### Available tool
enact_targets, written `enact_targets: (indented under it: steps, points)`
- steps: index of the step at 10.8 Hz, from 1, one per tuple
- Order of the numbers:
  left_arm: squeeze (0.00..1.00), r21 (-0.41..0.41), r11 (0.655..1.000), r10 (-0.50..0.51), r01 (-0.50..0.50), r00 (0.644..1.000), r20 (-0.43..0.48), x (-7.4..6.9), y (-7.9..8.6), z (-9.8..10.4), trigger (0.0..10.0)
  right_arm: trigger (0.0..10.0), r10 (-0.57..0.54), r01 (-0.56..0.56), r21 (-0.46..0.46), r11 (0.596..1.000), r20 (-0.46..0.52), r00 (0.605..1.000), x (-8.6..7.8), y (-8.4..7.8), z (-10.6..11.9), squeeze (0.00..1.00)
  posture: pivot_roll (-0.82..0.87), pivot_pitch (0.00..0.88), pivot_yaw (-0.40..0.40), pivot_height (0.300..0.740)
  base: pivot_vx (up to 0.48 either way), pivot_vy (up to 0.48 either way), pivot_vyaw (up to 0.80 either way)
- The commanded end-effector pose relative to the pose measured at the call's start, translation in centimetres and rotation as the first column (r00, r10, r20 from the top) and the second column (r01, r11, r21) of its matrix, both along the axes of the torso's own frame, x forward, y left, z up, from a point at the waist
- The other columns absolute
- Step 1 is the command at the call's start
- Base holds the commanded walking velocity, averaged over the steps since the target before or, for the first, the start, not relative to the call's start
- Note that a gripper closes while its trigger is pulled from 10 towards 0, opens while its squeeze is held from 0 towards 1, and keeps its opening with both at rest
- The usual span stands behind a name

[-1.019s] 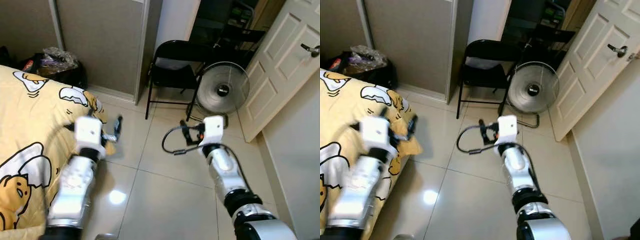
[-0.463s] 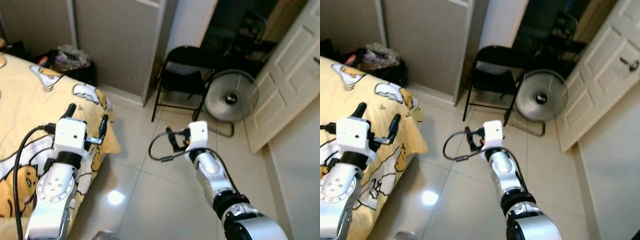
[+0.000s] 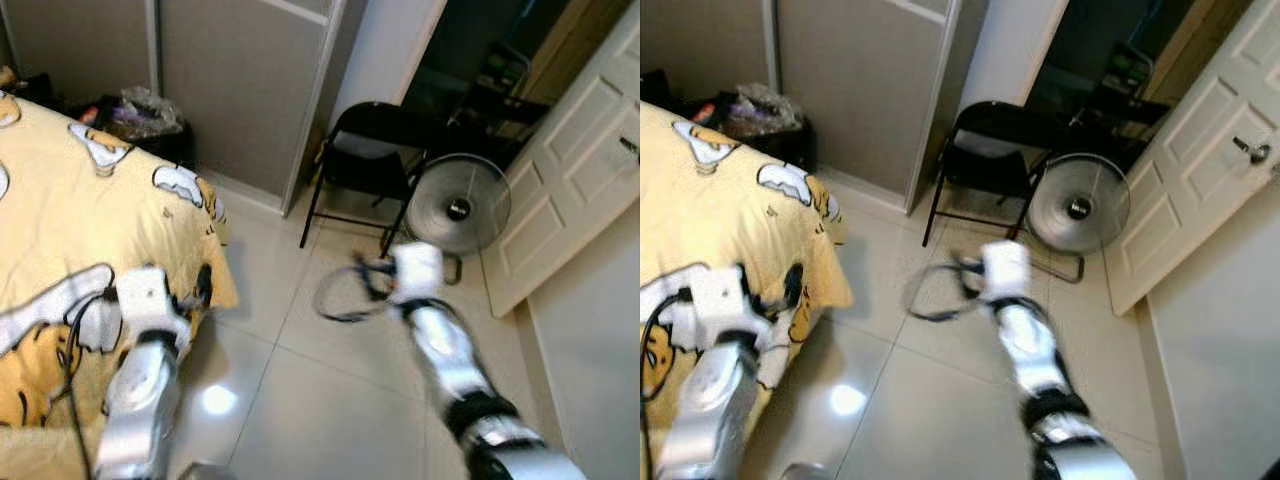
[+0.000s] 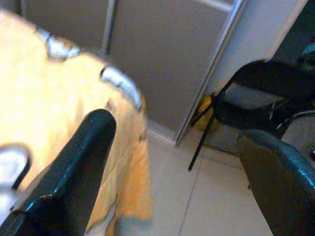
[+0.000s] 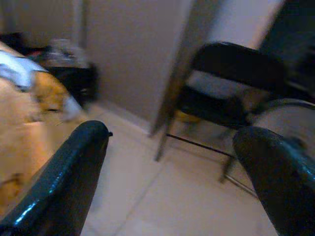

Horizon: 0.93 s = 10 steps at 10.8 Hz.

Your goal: Clean up the room

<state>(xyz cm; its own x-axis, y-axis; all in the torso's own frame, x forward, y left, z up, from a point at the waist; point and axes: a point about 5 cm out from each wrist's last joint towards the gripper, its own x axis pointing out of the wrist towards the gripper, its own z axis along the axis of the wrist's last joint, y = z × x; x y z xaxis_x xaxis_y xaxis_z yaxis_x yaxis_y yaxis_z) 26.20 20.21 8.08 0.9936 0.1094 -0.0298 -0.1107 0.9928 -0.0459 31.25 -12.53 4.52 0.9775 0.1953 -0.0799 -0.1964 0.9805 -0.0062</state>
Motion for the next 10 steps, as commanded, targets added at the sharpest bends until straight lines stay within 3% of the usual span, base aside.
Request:
enact_targets:
  steps: [1, 2, 3, 5, 7, 10]
  points:
    - [0.0, 0.008, 0.998, -0.056, 0.056, 0.998, 0.021, 0.8, -1.6, 0.3, 10.0, 10.0, -0.078, 0.078, 0.0, 0.997, 0.04, 0.996, 0.2, -1.7, 0.6, 0.0, 0.23, 0.0, -0.163, 0.74, 0.0, 0.0, 0.0]
    - [0.0, 0.017, 0.996, -0.085, 0.085, 0.996, 0.025, 1.4, -2.0, 0.4, 10.0, 10.0, -0.124, 0.124, 0.003, 0.992, 0.048, 0.991, 0.1, -2.4, 0.6, 0.0, 0.2, 0.0, -0.131, 0.74, 0.0, 0.0, 0.0]
    - [0.0, 0.039, 0.984, -0.172, 0.171, 0.985, 0.025, 2.9, -2.8, 0.6, 10.0, 10.0, -0.187, 0.187, 0.008, 0.982, 0.072, 0.98, -0.3, -3.2, 0.6, 0.0, 0.13, 0.0, -0.056, 0.74, 0.0, 0.0, 0.0]
    - [0.0, 0.041, 0.972, -0.23, 0.229, 0.973, 0.018, 4.0, -3.8, 0.5, 10.0, 10.0, -0.181, 0.184, -0.021, 0.983, 0.097, 0.979, -0.3, -3.0, 0.8, 0.0, 0.08, 0.0, -0.033, 0.74, 0.0, 0.0, 0.0]
    - [0.0, 0.04, 0.961, -0.273, 0.272, 0.962, -0.003, 4.6, -5.1, -0.1, 10.0, 10.0, -0.245, 0.245, 0.015, 0.969, 0.095, 0.965, -0.1, -3.8, 1.1, 0.0, 0.03, 0.0, -0.009, 0.74, 0.0, 0.0, 0.0]
    - [0.0, 0.039, 0.961, -0.272, 0.273, 0.962, -0.028, 5.5, -5.5, -0.5, 10.0, 10.0, -0.29, 0.289, 0.025, 0.957, 0.071, 0.954, 0.0, -5.2, 1.1, 0.0, 0.01, 0.0, -0.011, 0.74, 0.0, 0.0, 0.0]
